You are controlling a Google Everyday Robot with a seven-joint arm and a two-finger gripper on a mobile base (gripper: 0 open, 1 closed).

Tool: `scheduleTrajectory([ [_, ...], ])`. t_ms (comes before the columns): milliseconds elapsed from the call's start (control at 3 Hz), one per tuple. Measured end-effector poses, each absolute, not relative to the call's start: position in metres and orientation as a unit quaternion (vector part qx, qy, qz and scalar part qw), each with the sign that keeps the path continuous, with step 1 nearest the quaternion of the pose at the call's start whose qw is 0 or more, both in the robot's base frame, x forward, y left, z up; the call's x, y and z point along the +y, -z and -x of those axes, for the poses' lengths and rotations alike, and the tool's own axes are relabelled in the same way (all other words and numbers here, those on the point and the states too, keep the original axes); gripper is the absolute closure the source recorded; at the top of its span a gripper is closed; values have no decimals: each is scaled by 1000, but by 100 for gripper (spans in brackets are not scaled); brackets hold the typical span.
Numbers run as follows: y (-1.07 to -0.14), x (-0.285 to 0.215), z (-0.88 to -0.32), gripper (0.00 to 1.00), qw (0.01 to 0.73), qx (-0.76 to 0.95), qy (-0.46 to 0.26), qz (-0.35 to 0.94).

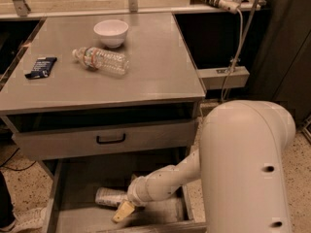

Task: Pick blue plastic bottle from middle drawer and place on counter

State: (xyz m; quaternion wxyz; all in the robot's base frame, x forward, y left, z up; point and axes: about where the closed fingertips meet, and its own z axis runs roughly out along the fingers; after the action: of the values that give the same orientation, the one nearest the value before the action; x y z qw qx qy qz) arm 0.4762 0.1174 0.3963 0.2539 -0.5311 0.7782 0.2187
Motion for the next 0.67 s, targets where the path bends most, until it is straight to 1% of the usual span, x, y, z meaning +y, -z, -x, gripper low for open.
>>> scheduleTrajectory([
  [667, -381, 124, -466, 0, 236, 780, -209, 540],
])
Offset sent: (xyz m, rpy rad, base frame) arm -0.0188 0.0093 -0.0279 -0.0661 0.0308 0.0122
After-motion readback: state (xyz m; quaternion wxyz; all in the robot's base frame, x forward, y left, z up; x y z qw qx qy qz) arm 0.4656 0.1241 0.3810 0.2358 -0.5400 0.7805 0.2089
